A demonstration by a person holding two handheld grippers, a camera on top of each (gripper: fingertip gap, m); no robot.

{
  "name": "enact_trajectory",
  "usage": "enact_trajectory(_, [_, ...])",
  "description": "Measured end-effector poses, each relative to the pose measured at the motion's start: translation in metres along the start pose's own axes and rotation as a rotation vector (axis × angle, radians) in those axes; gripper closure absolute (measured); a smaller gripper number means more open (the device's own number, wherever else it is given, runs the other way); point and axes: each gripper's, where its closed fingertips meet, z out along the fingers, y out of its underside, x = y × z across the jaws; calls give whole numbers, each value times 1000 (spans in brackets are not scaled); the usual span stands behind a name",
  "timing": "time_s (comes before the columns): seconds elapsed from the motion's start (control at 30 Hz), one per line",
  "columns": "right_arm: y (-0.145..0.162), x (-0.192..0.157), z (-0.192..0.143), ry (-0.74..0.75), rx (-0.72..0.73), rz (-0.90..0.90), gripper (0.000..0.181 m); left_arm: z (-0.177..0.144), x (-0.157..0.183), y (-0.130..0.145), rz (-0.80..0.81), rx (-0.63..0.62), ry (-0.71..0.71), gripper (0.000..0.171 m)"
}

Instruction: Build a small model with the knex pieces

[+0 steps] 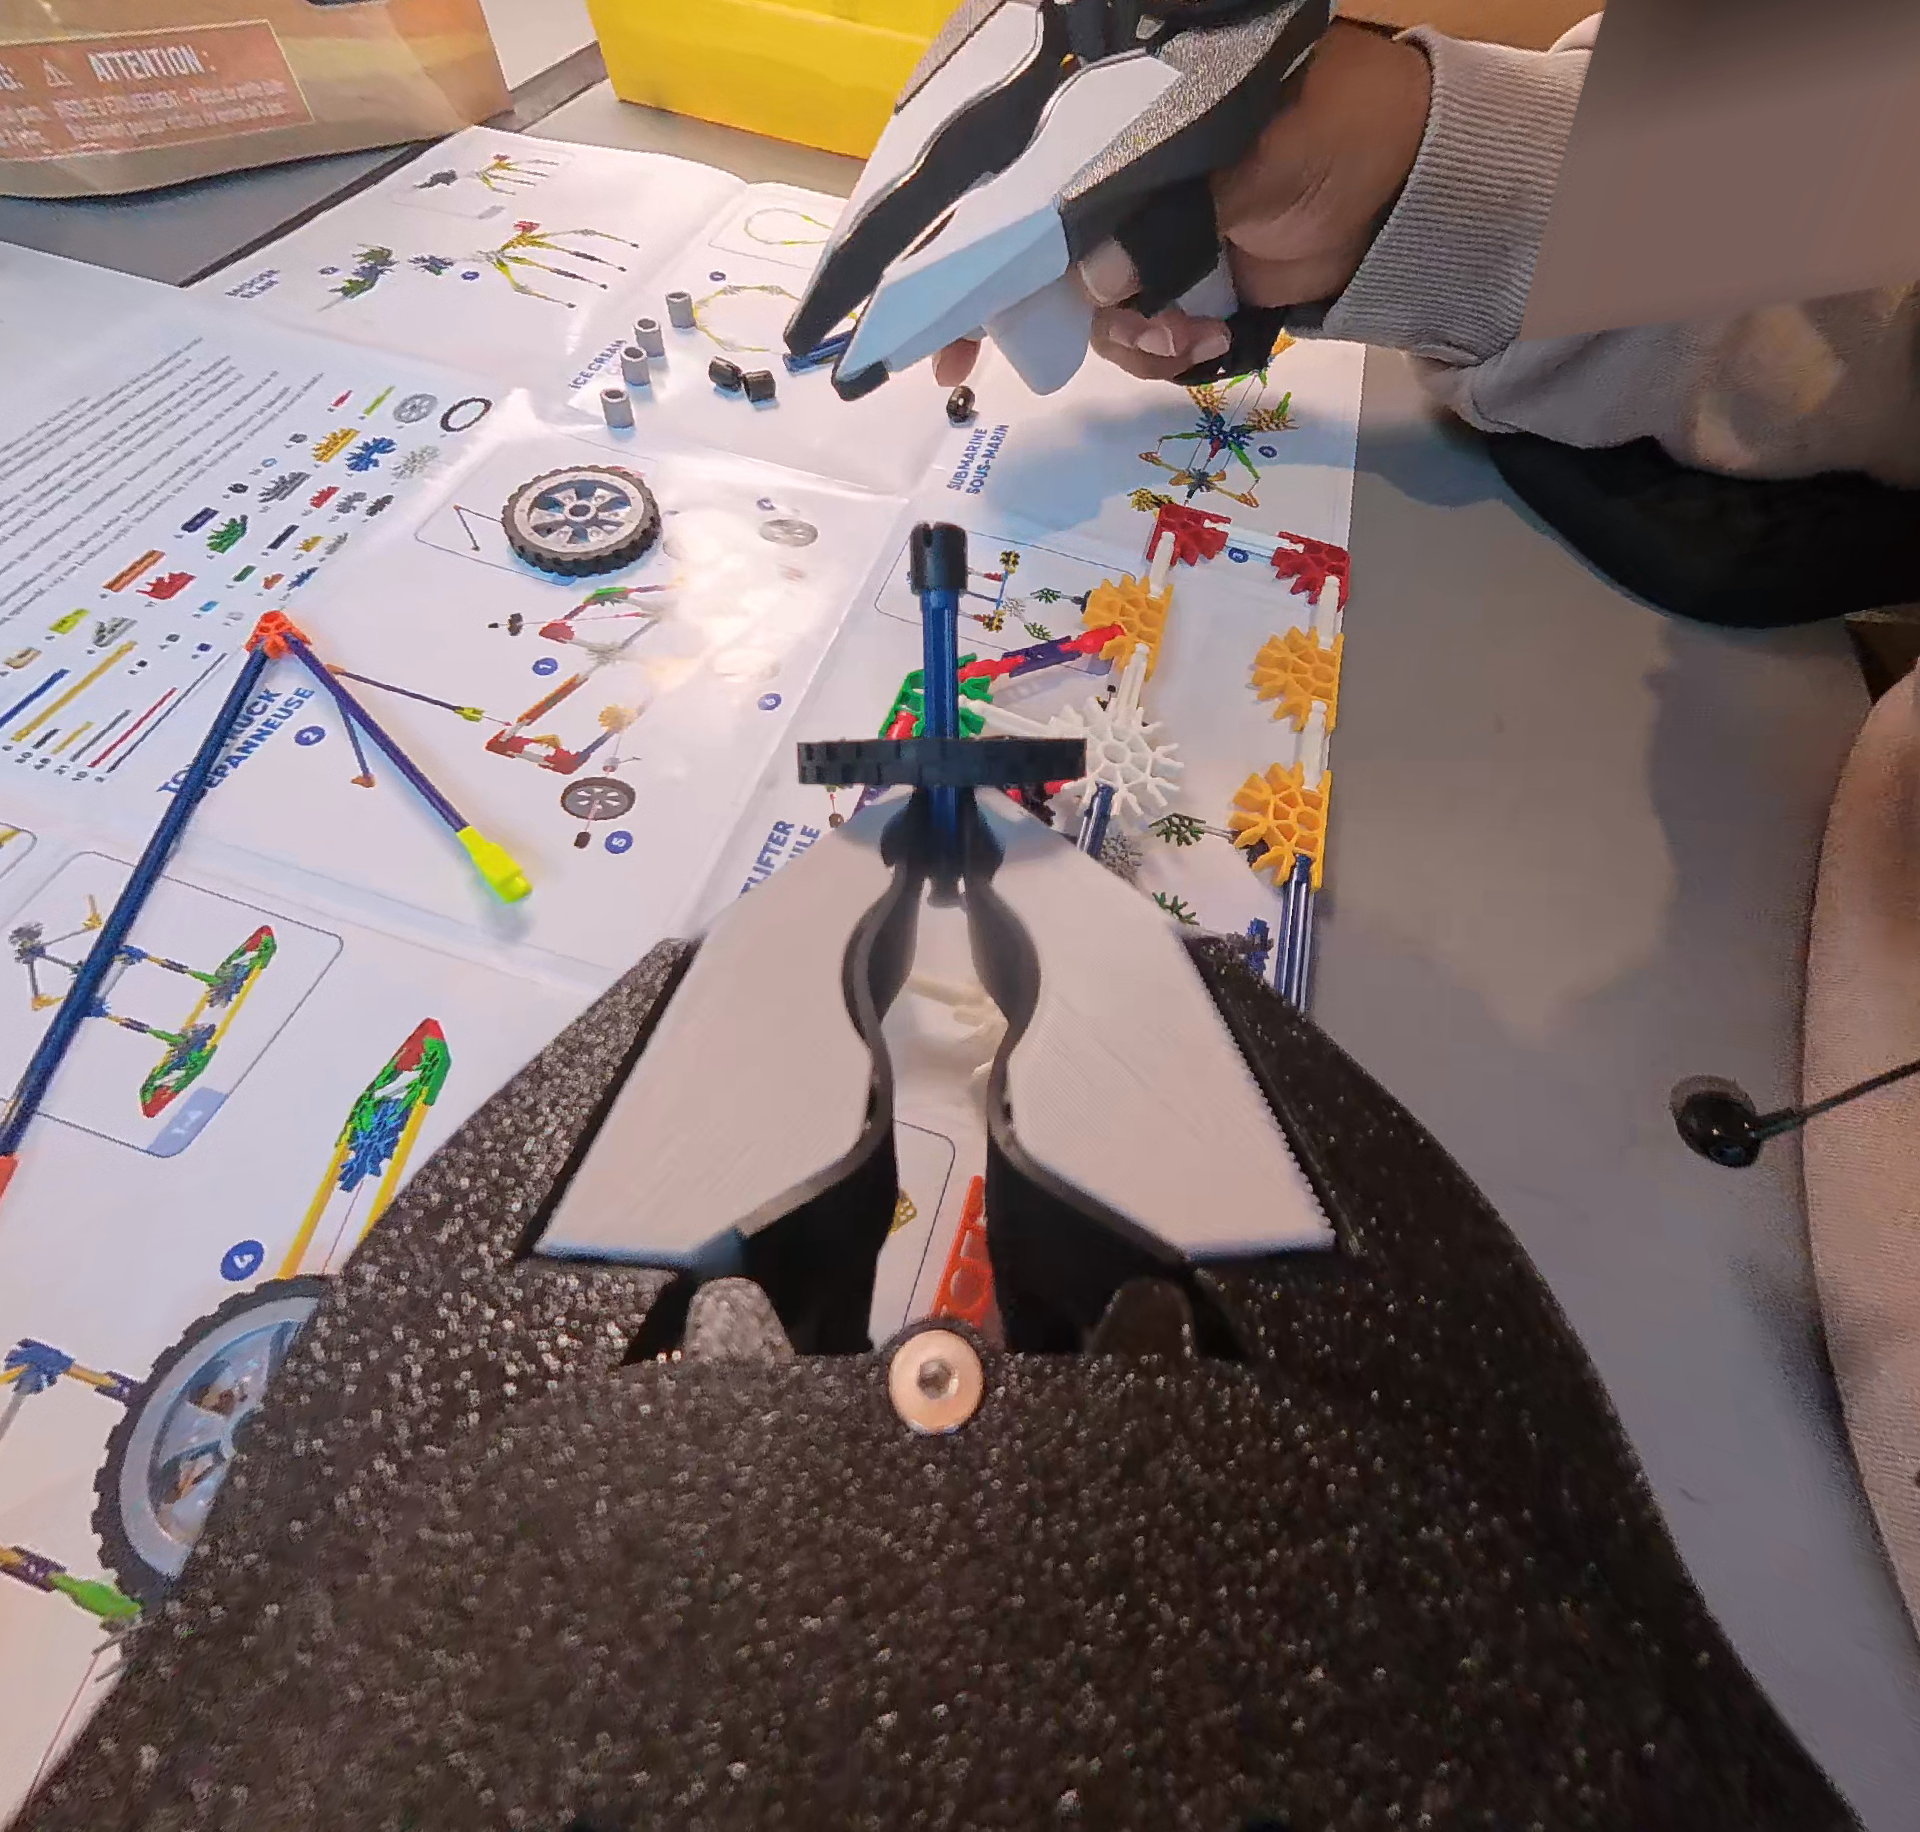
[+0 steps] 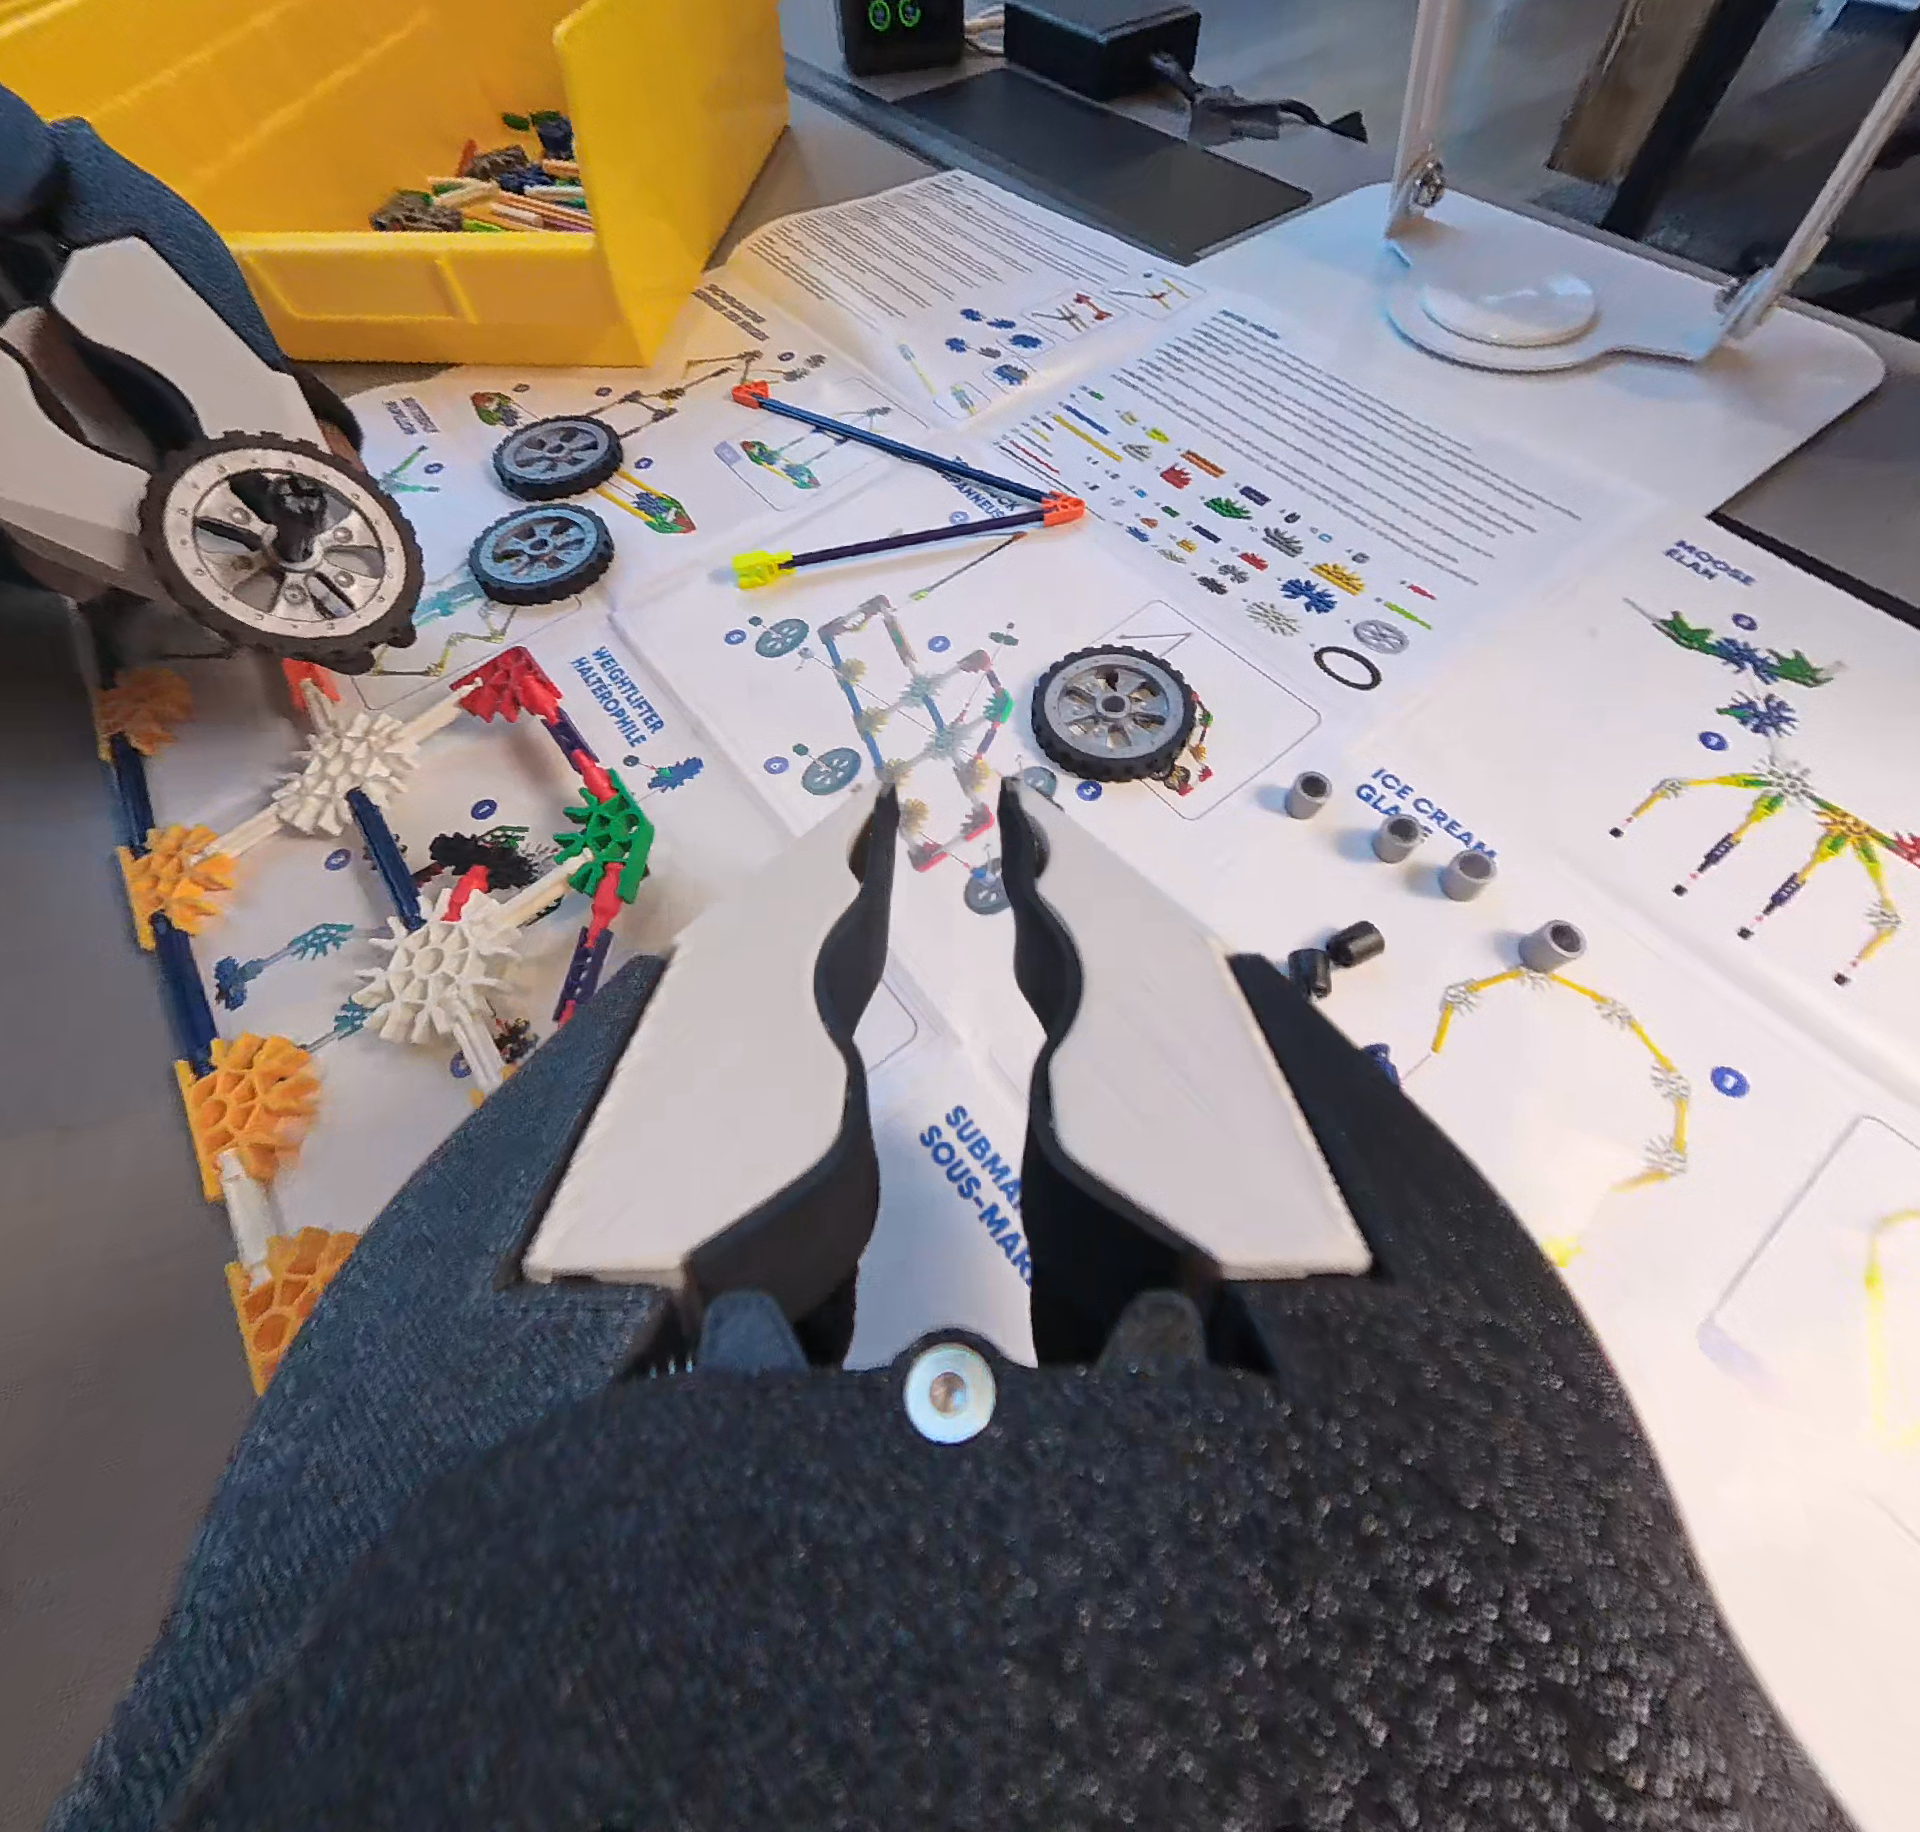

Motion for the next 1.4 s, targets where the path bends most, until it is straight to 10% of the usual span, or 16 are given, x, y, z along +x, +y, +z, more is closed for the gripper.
enact_trajectory(1.4, [23,10,6,2,-92,107,163,-6,-24,13,-318,-20,56,169])
